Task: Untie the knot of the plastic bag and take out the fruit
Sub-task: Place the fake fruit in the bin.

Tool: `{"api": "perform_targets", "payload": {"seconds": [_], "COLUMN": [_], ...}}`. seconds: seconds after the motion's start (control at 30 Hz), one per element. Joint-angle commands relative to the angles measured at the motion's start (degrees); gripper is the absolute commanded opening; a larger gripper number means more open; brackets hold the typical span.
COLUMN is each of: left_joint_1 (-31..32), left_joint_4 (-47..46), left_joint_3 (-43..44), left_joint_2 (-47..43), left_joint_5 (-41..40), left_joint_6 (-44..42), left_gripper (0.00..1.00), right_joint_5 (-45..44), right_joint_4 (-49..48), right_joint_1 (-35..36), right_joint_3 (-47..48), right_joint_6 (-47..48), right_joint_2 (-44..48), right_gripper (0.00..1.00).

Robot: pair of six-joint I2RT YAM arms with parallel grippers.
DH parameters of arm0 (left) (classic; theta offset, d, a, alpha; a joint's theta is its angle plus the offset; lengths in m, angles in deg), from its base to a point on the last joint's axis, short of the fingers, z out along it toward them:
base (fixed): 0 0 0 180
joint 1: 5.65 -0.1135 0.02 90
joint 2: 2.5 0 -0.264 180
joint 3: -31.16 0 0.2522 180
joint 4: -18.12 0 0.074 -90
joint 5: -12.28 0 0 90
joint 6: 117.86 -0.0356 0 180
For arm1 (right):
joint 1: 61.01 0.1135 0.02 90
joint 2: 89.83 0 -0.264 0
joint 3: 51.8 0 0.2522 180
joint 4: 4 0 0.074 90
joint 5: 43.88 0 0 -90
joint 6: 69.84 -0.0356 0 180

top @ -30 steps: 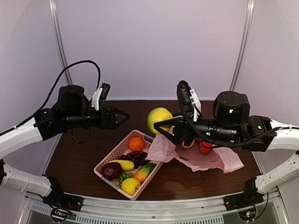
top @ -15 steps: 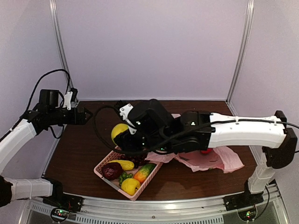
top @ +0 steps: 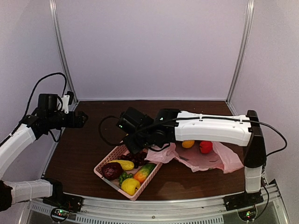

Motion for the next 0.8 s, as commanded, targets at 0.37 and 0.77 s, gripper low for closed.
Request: {"api": "perform_targets", "payload": {"seconds": [0.37, 0.77], "left_joint_1": [-0.5, -0.4], "left_joint_4": [-1.9, -1.9], "left_joint_3": [-0.8, -0.9], "left_joint_2": [1.2, 1.6], "left_joint_5": [-0.1, 0.1], "left_joint_6": [-0.8, -0.9], "left_gripper": [0.97, 0.97], "right_joint_5": [-1.0, -0.9], "right_joint_4": [6.8, 7.7], "right_joint_1": [-4.3, -4.8], "right_joint_3": [-7.8, -8.2], "right_joint_6": [-1.5, -1.7], "right_joint_2": [0.2, -0.3], "right_gripper": [0.58, 0.75]}}
